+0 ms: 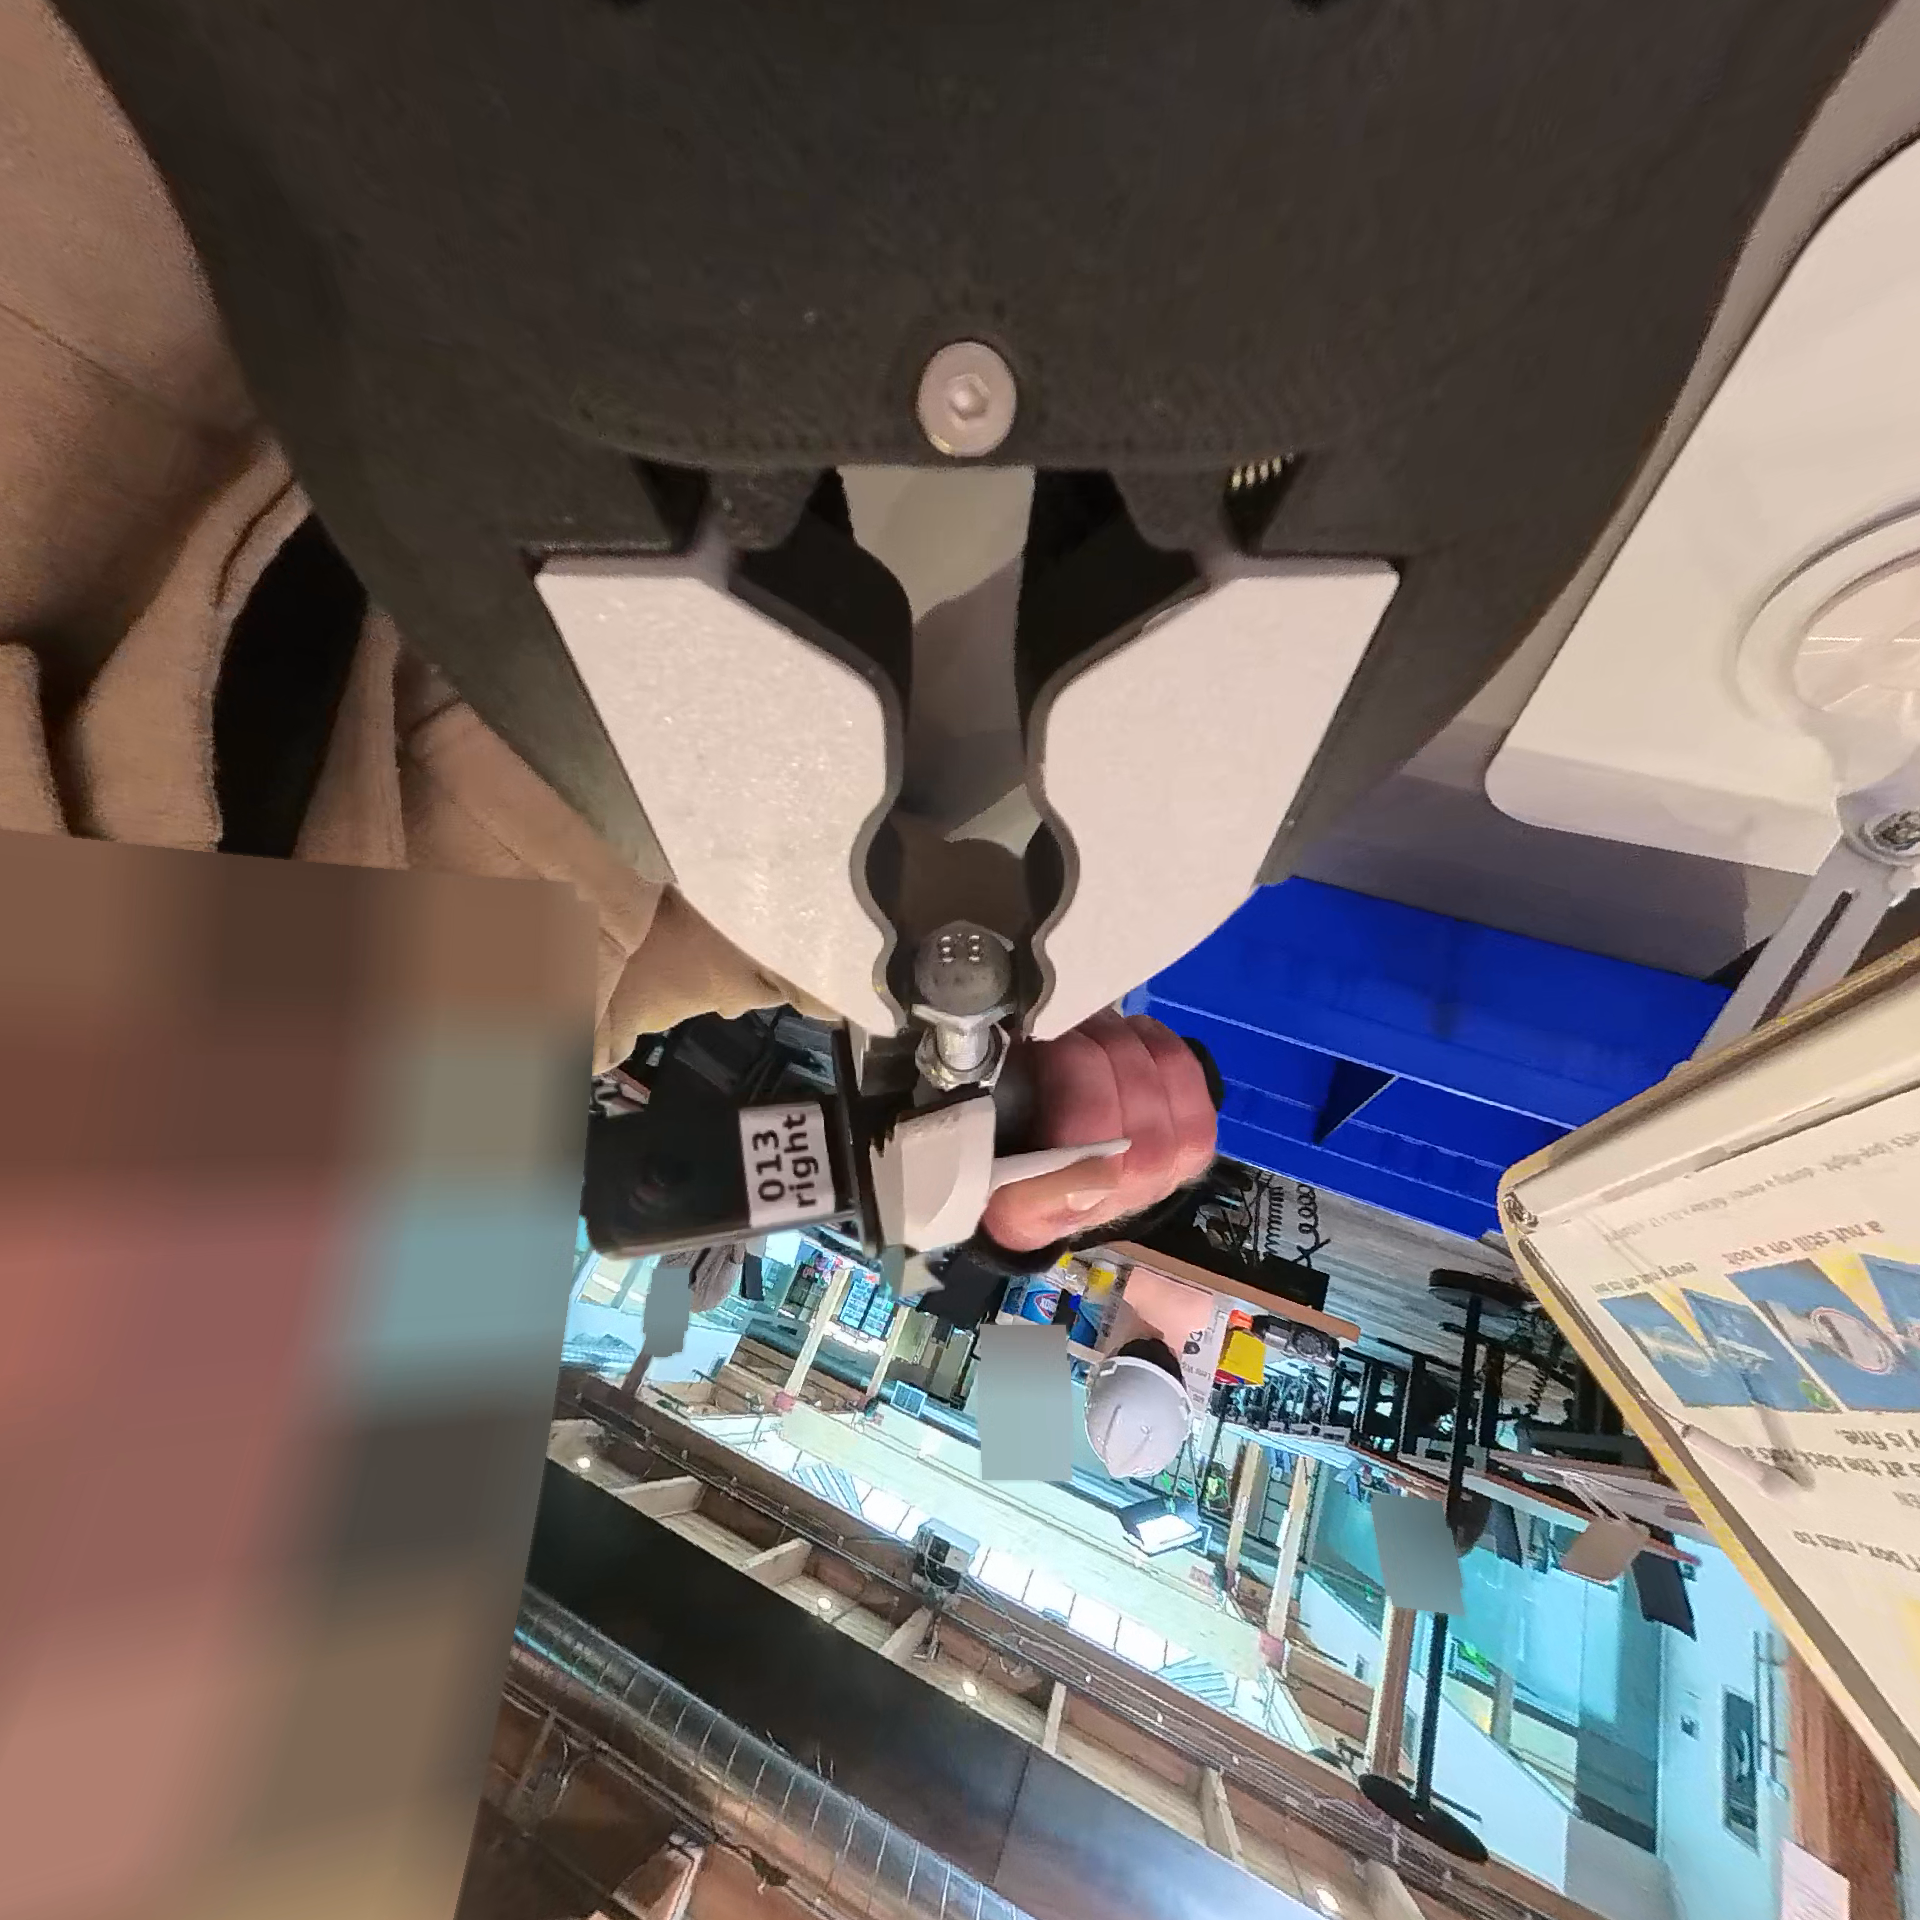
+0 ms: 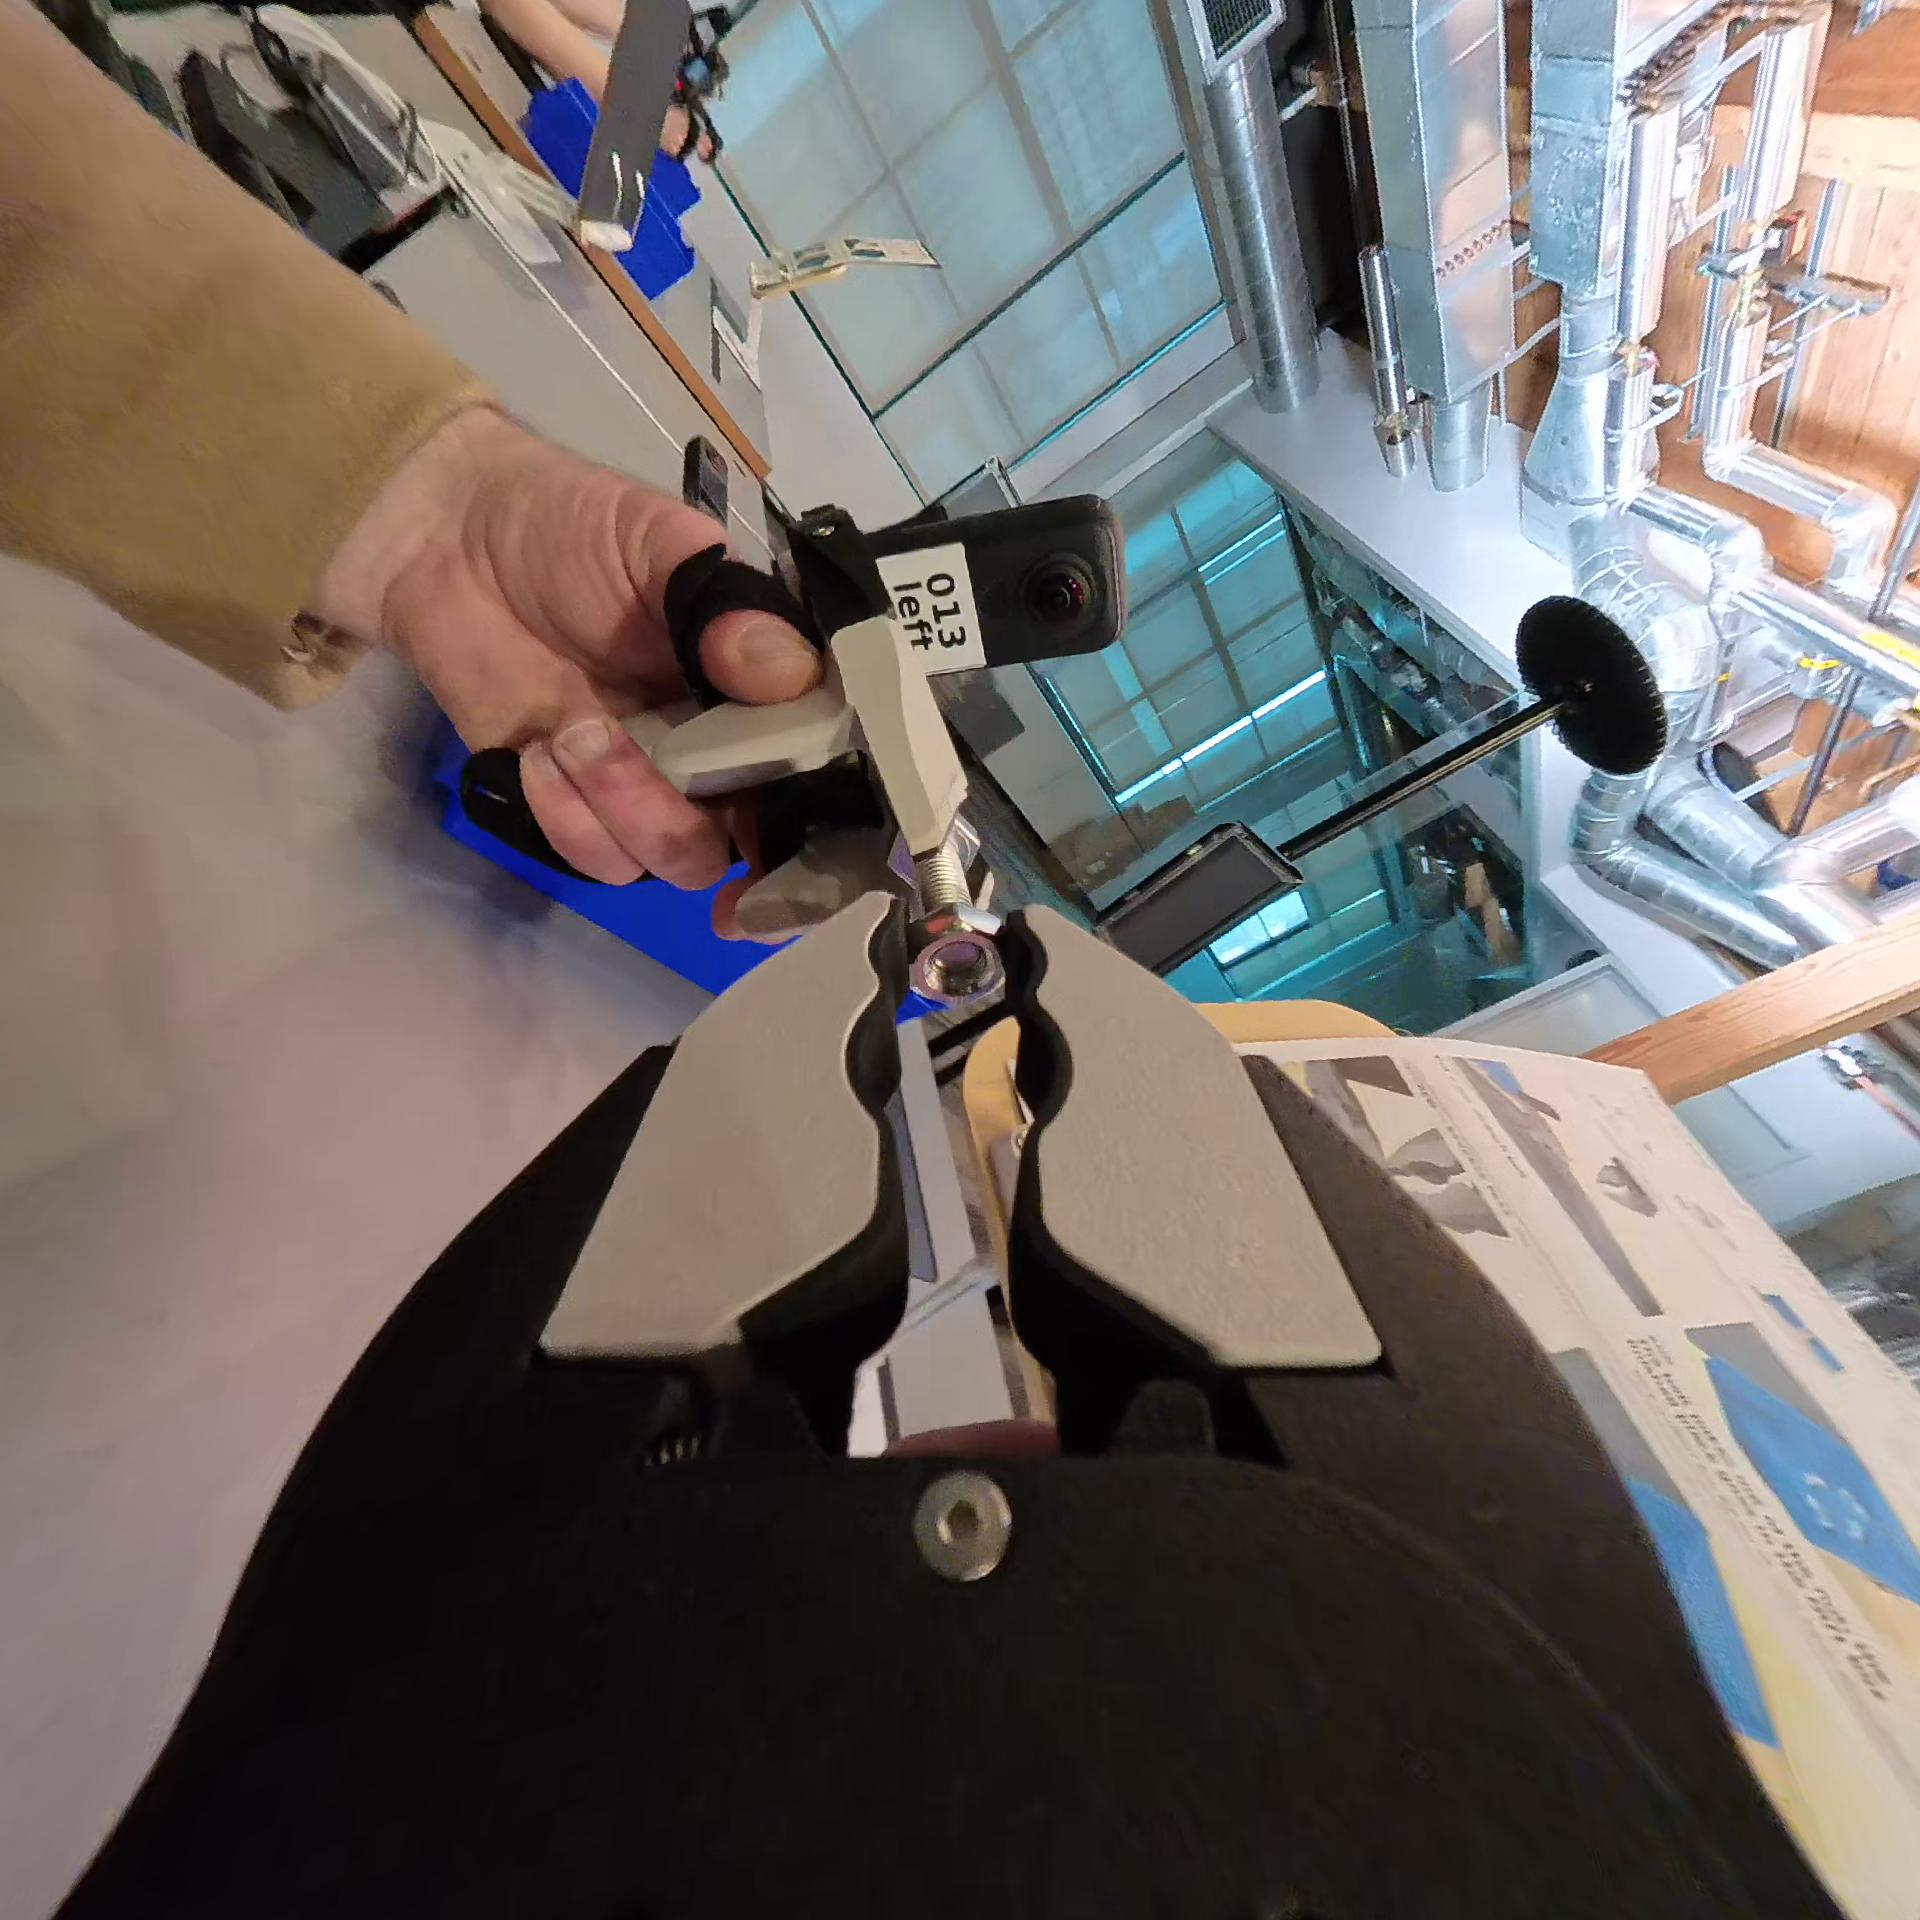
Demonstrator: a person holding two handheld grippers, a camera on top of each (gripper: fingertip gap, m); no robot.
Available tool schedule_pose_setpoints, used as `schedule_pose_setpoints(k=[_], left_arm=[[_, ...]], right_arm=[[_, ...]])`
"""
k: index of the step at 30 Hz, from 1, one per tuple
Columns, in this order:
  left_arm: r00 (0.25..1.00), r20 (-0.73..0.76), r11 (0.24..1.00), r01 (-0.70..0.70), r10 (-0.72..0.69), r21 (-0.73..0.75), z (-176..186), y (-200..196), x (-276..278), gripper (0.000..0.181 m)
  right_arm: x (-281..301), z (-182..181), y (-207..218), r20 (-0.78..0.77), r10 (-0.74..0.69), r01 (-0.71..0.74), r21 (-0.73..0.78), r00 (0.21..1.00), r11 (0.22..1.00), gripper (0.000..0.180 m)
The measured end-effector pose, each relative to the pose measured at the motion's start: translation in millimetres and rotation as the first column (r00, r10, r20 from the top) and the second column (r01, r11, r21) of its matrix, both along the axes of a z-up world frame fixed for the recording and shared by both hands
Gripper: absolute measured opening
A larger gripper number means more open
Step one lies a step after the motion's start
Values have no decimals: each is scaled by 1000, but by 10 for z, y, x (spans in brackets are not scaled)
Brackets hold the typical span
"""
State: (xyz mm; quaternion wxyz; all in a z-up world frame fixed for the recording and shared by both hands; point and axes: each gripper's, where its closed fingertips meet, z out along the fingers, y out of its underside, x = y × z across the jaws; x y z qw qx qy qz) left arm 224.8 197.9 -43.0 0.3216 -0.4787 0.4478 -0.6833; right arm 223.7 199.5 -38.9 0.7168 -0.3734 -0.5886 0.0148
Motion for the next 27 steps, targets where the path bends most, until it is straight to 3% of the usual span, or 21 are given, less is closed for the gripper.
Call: schedule_pose_setpoints(k=[5, 7, 14, 16, 21, 27], left_arm=[[999, 39, 1000, 23, -23, 12, 58, -45, -6, 19], [999, 38, 1000, 25, -26, 12, 69, -54, 4, 30], [997, 16, 982, -77, 76, 171, 96, -30, 7, 42], [985, 18, 938, -169, 171, 304, 101, 17, 2, 43], [949, 29, 751, -267, 314, 604, 113, -2, -13, 43], [908, 30, 551, -280, 418, 786, 45, 27, -14, 35]], right_arm=[[-2, 42, -27, -59, 41, -45, -65, 997, 997, 18], [-2, 36, -18, -65, 42, -47, -81, 997, 996, 18], [27, 86, 5, -187, 93, -136, -234, 978, 963, 18], [31, 94, 16, -252, 119, -198, -314, 960, 929, 18], [13, 80, -6, -422, 198, -412, -511, 885, 754, 18], [22, 72, -15, -567, 224, -580, -586, 792, 567, 18]])
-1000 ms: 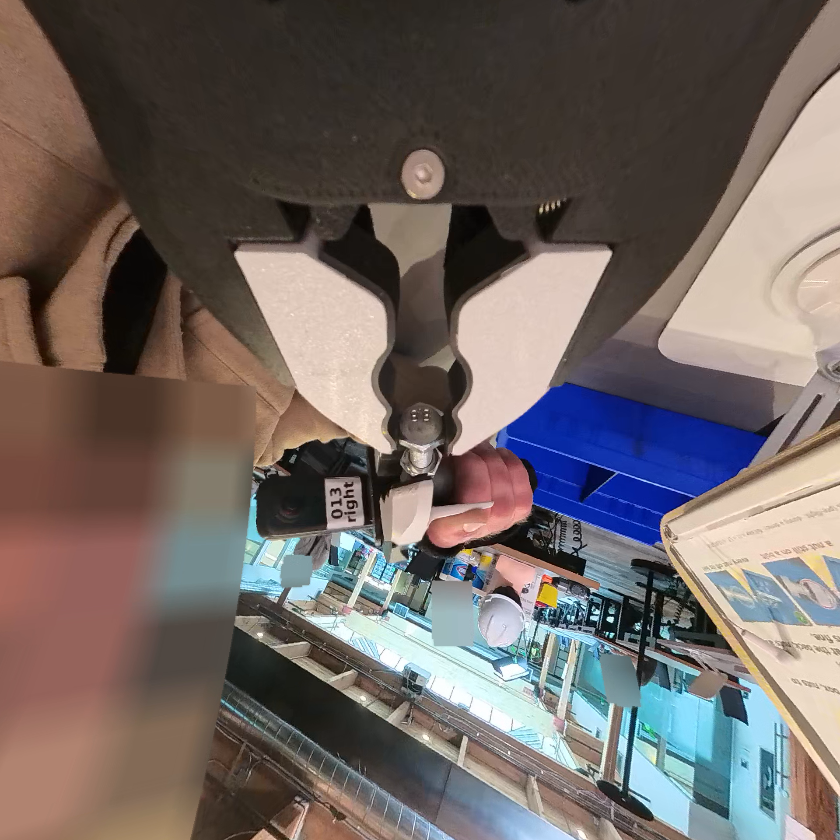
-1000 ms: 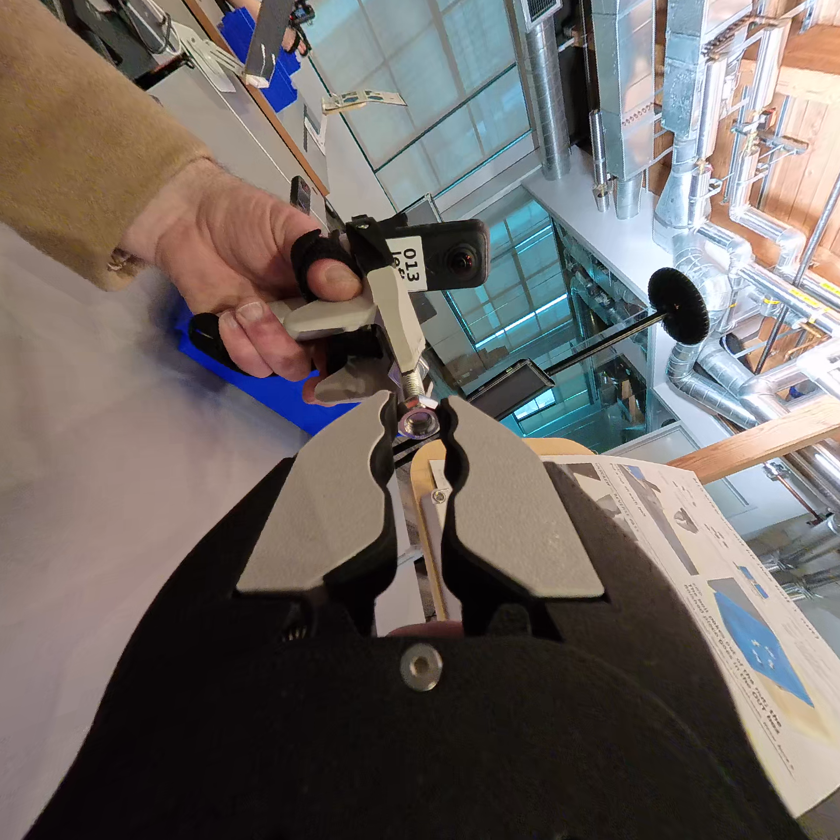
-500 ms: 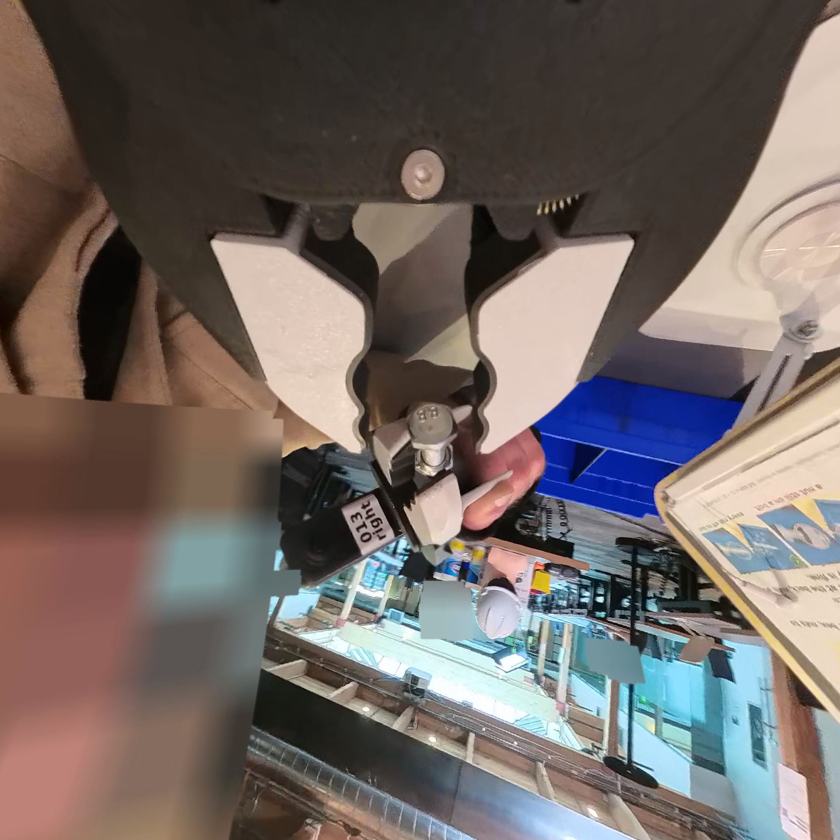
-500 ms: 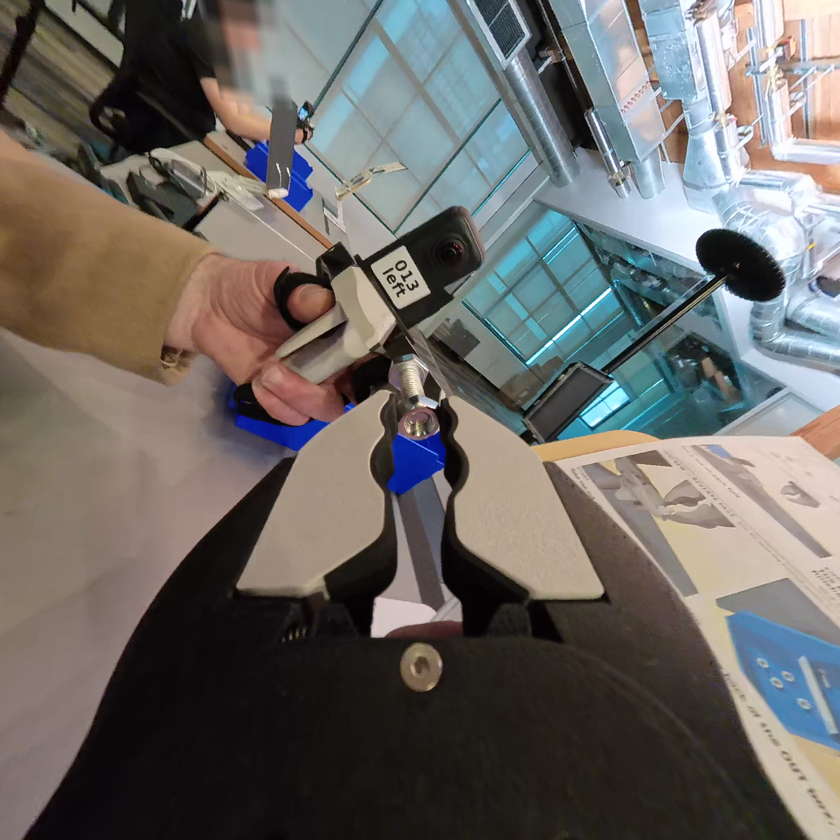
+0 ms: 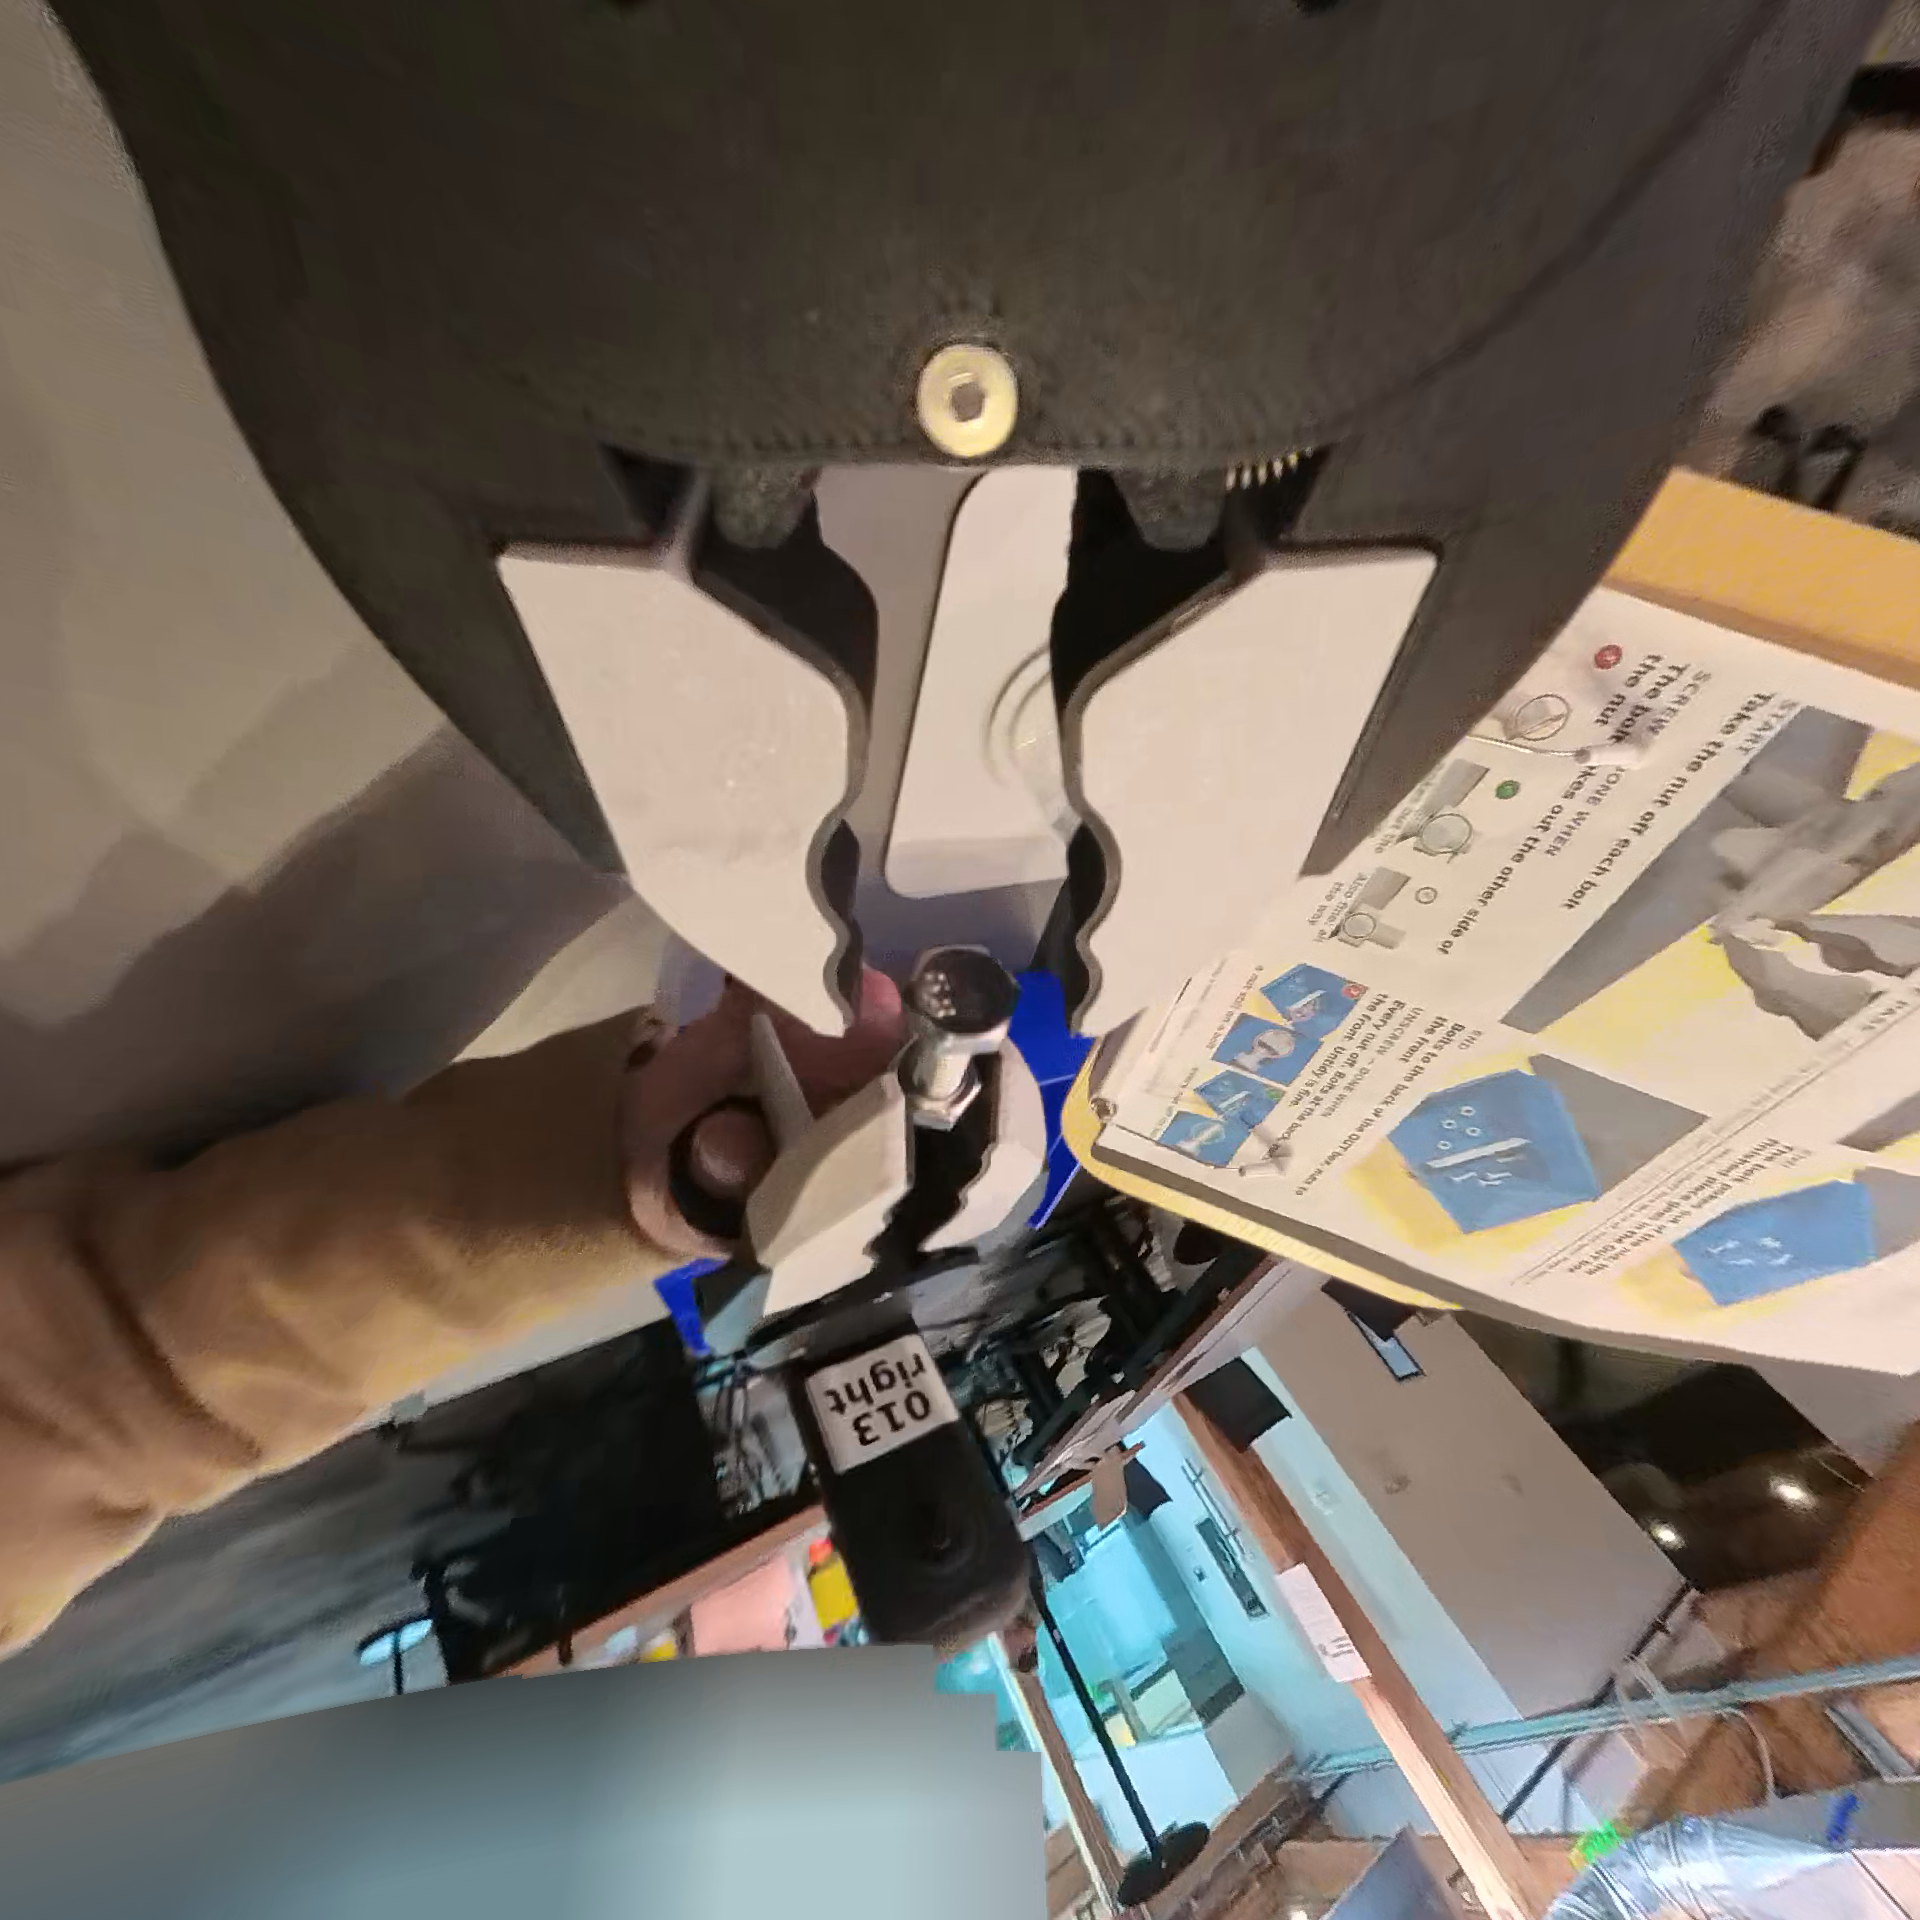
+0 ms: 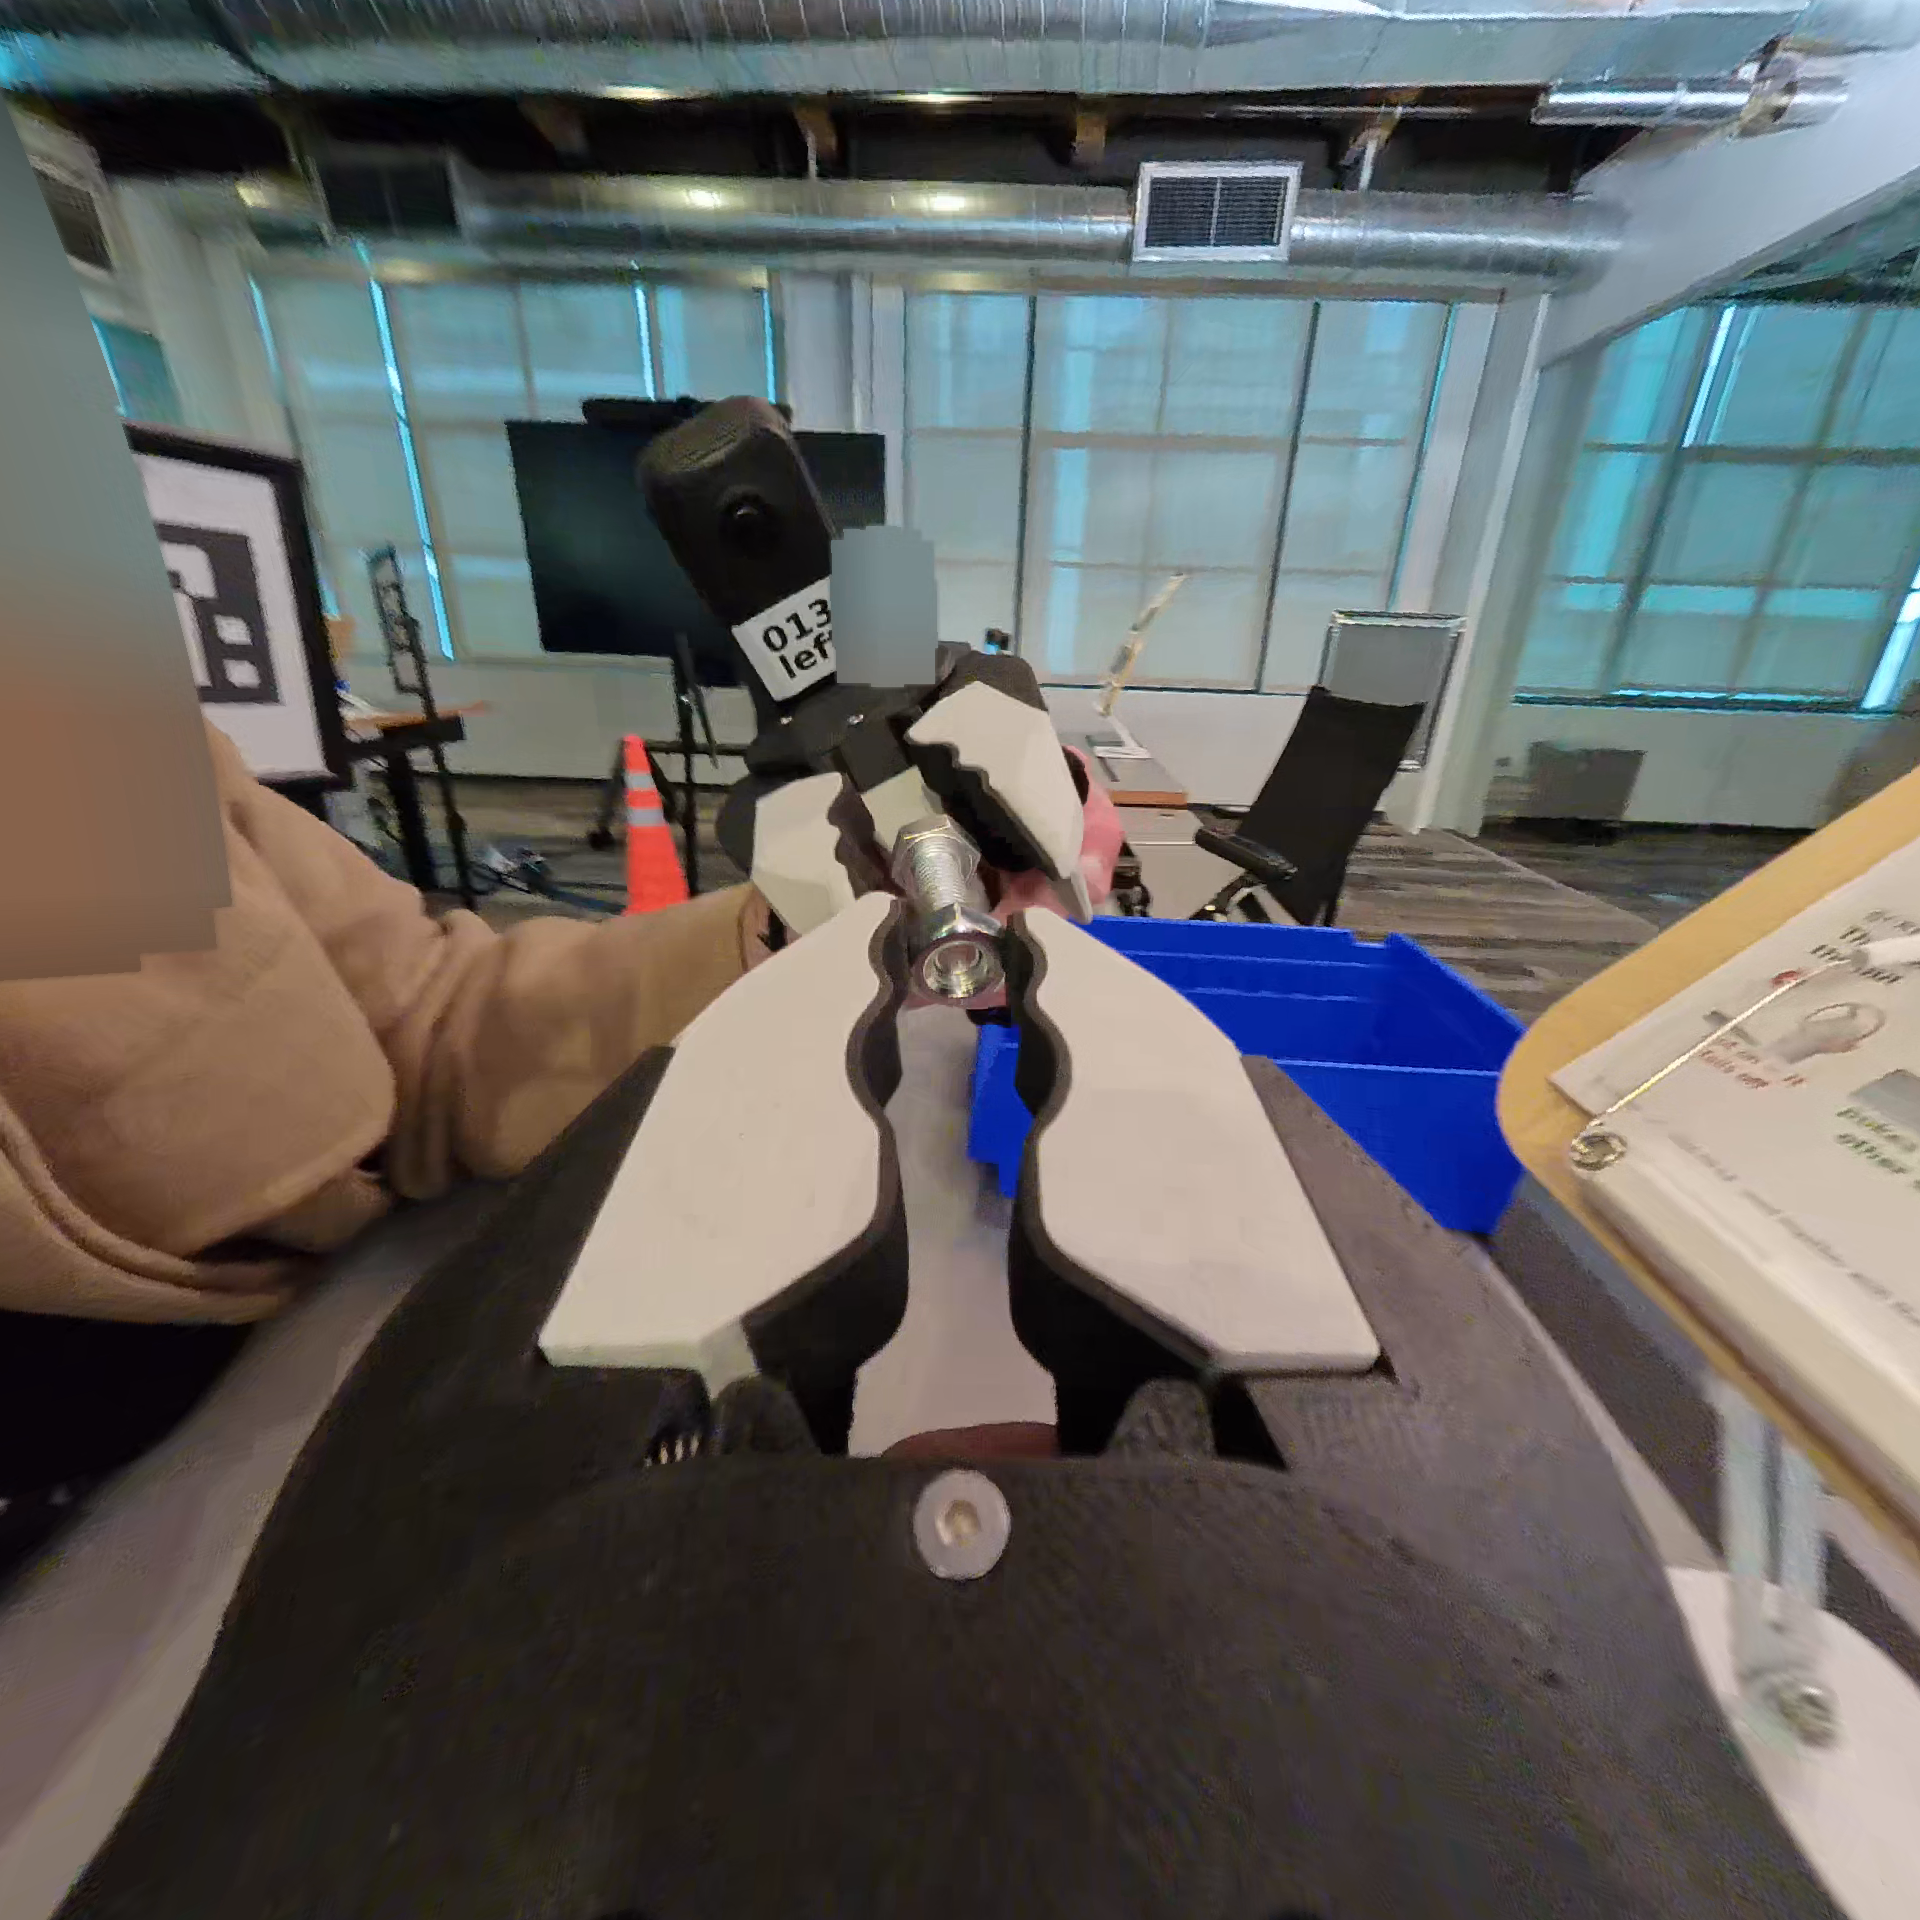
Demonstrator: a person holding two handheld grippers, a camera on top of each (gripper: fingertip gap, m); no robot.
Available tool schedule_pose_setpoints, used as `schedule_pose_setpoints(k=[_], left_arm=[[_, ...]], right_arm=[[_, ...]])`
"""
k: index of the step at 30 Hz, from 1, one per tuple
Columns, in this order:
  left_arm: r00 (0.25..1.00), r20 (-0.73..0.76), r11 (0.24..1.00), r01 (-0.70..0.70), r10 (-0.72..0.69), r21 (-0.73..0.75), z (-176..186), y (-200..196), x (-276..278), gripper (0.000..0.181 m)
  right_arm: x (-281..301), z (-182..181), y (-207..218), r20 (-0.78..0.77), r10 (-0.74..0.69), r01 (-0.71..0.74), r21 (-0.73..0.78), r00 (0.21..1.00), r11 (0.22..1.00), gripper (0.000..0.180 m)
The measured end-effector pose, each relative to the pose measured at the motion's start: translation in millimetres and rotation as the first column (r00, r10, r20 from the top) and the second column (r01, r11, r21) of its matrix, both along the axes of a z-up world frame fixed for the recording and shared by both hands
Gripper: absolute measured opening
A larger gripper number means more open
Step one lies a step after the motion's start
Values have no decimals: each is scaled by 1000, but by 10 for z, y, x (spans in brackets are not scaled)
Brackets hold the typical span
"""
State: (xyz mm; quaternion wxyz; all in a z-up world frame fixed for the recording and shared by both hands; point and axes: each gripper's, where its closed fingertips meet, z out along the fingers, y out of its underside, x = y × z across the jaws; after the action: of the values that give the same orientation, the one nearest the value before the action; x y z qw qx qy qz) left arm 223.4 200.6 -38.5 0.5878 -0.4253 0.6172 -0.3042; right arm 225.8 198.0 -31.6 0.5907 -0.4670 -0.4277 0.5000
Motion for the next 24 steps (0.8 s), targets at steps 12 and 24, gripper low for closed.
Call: schedule_pose_setpoints(k=[12, 24], left_arm=[[999, 11, 993, 35, -34, -110, -9, -37, 9, 18], [921, 282, 562, 387, -269, -731, -18, -40, -12, 18]], right_arm=[[-28, -51, 2, -6, 40, -40, -54, 999, 998, 18], [-69, -46, -12, 134, -682, 193, 904, 719, 381, 18]])
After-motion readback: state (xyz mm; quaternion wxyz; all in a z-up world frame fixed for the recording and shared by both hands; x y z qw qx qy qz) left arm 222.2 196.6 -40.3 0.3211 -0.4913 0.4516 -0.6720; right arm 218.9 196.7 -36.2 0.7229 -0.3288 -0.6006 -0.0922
